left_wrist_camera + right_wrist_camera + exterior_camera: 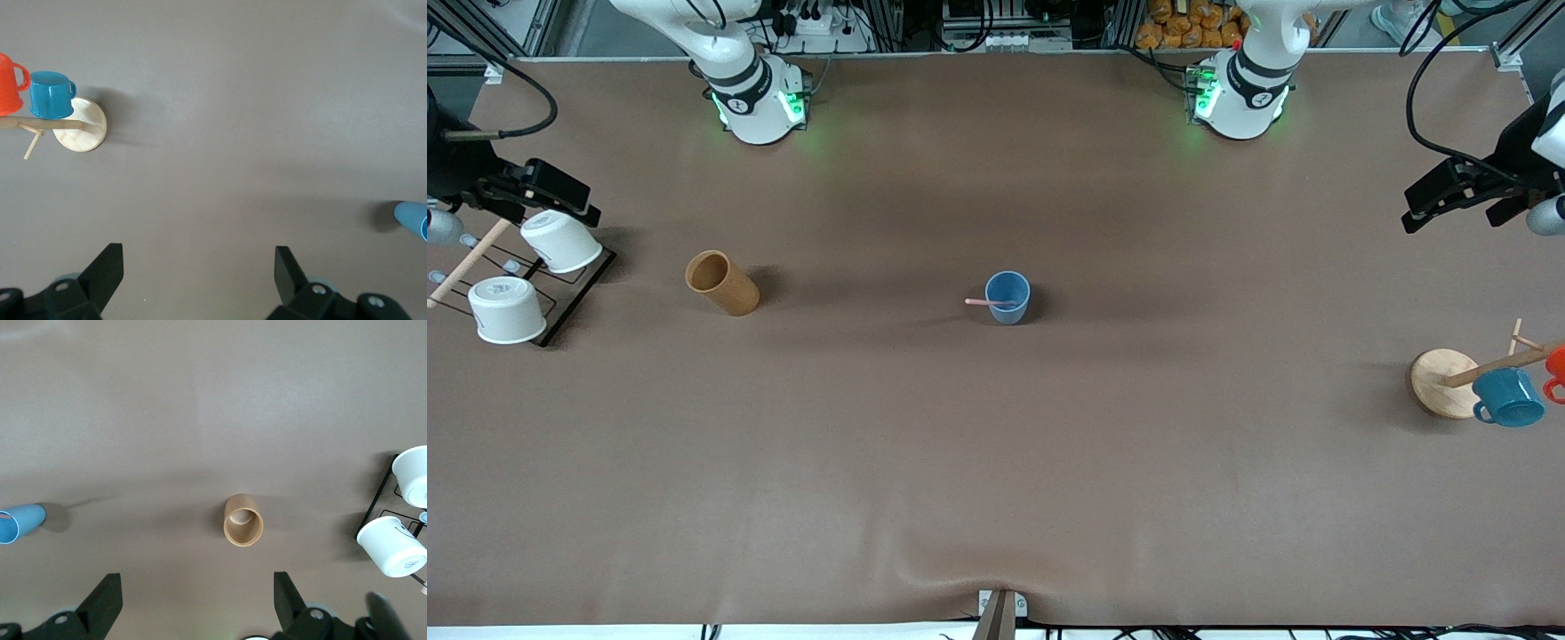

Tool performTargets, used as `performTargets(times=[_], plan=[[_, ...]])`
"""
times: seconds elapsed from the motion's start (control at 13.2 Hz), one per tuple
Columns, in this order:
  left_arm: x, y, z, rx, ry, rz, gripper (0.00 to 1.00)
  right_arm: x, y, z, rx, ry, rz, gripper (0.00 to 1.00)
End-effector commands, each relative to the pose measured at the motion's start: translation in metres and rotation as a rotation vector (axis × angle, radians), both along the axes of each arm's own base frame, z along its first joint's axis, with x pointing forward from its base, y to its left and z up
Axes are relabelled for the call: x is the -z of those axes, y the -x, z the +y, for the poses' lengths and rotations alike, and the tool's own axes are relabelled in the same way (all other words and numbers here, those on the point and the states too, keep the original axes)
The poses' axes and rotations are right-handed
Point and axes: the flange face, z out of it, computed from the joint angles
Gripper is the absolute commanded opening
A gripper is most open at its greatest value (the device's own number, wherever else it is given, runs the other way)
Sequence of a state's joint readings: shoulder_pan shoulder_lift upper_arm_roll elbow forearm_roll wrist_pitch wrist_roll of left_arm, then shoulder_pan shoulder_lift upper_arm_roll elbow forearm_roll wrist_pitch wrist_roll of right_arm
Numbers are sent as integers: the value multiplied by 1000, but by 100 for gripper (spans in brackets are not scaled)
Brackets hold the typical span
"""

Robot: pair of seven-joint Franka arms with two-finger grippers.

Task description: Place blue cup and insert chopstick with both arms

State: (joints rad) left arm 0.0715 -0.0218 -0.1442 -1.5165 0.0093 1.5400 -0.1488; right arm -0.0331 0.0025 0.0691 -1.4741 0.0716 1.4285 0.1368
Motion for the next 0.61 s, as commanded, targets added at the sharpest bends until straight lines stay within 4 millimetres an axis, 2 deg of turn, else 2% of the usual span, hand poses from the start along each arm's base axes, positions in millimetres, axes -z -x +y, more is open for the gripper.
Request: performTargets(times=[0.0, 0.53], plan=[[-14, 3, 2, 10, 3, -20, 100, -4, 6, 5, -29, 24, -39, 100], [-17, 8, 2, 10, 3, -11, 100, -18, -1, 4, -30, 60, -98, 100]])
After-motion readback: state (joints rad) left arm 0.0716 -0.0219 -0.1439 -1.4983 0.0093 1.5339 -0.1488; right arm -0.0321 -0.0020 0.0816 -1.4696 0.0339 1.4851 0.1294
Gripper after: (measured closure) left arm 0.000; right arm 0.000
